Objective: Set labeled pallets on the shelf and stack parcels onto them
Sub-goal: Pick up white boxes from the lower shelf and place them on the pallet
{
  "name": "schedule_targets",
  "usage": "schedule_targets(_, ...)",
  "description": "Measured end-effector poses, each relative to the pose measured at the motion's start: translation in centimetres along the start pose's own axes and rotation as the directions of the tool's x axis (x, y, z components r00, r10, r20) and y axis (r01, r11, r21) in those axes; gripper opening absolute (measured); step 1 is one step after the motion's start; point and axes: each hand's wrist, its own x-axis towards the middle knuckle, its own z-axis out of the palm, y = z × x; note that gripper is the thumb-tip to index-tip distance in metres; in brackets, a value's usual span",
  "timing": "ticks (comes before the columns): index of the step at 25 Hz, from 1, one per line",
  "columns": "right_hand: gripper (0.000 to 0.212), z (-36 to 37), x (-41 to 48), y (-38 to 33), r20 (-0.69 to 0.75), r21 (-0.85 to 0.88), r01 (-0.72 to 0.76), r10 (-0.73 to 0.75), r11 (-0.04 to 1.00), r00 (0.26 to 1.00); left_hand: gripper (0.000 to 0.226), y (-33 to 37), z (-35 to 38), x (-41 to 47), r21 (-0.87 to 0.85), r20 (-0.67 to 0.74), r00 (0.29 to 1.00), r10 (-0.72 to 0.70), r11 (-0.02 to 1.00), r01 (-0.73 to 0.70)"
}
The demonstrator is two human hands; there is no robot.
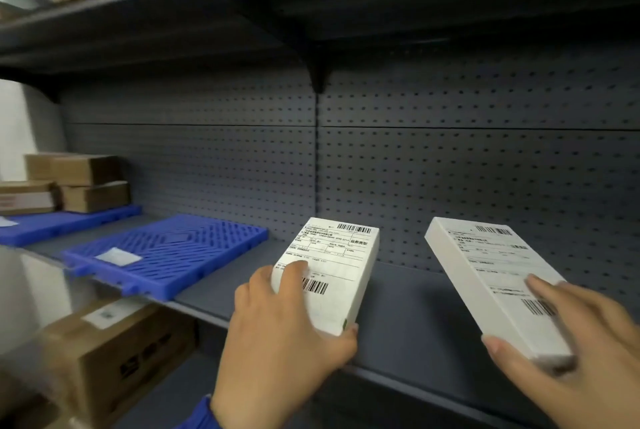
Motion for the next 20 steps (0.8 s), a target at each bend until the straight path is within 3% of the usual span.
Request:
schedule_targets(4, 0.101, 2.1, -4.0, -10.5, 0.115, 0.056, 0.123, -0.129, 0.991, 0.985, 0.096, -9.7, -6.4, -1.1, 0.072, 0.003, 0.999, -0.046, 0.996, 0.046)
schedule_targets(11, 0.089, 6.3, -6.6, -24.0, 0.352, 0.096, 0.327, -0.339, 0.940, 0.872, 0.098, -25.2, -14.1, 0.9, 0.121, 0.015, 0.998, -0.066, 0.991, 0.063)
schedule_targets(16, 0.092, 10.6, -4.6, -30.5, 0.409, 0.087, 0.411, -0.409, 0.908, 0.816, 0.095, -33.4, -15.2, 6.6, 0.119, 0.051, 0.998, -0.021, 0.993, 0.015)
schedule_targets(20, 0.090, 15.6, -1.2, -33.8, 0.439, 0.030, 0.407, -0.378, 0.913, 0.815, 0.087, -39.0, -14.0, 12.8, 0.084, 0.114, 0.993, -0.007, 0.996, -0.002)
